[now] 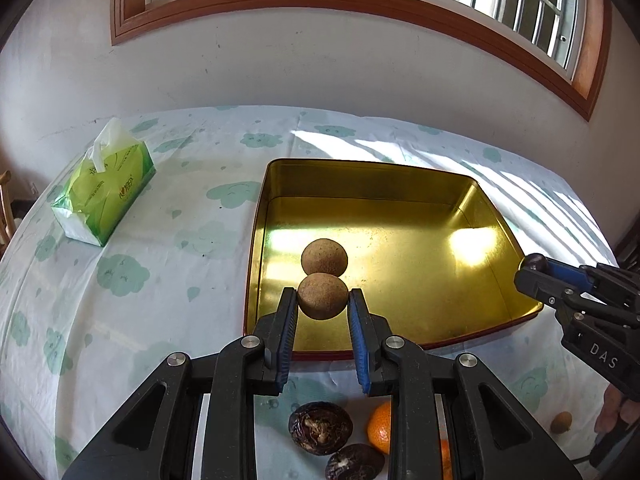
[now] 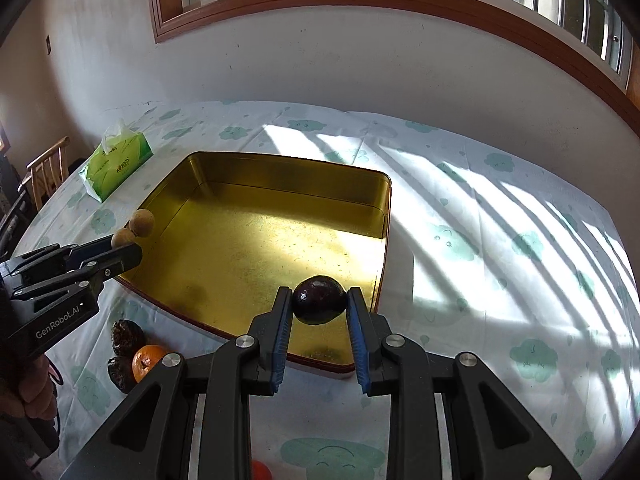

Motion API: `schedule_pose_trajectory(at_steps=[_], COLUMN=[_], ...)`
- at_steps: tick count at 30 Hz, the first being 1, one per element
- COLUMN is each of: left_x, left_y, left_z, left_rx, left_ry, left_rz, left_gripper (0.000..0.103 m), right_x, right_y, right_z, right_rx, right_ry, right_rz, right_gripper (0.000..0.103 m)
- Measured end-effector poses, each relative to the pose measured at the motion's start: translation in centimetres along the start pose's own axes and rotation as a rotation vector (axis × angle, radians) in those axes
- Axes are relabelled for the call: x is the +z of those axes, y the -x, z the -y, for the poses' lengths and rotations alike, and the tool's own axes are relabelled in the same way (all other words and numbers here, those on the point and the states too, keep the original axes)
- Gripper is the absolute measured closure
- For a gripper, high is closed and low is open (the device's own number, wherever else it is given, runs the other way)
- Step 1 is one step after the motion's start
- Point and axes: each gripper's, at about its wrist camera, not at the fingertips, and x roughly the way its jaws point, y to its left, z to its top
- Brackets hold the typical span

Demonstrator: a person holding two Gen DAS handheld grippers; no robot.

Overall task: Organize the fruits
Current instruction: 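Carry the longan and plum into the TOFFEE tin with both grippers, then open both grippers to drop the longan and plum in the tin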

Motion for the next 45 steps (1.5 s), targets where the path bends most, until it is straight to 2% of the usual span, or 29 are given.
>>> schedule_pose_trajectory(at_steps=[10,27,35,45], left_x=[-0.2,-0.1,-0.1,-0.5], left_y=[-1.9,-2.3,-2.2,-0.4], left_z=[0.0,0.3,0.3,0.4], left_rx=[0.022,0.061,0.072,0.072], left_ry=[-0.004,-0.016,-0.014,-0.005], left_rz=[-0.037,-0.047,-0.047,-0.033], left_gripper=[0.077,0.076,0.075,0.075], right_x=[0.0,-0.3,-0.2,-0.5], right_y=[-2.8,-3.3,-2.9,-0.7], right_z=[-0.5,-0.1,-0.5,-0.7], right_rx=[0.004,0.003,0.008,0.018], right_ry=[0.014,-0.005,0.007,-0.004], right_rz=[-0.047,-0.063,-0.048,-0.024], right_gripper=[0.078,0.076,0.063,0.060])
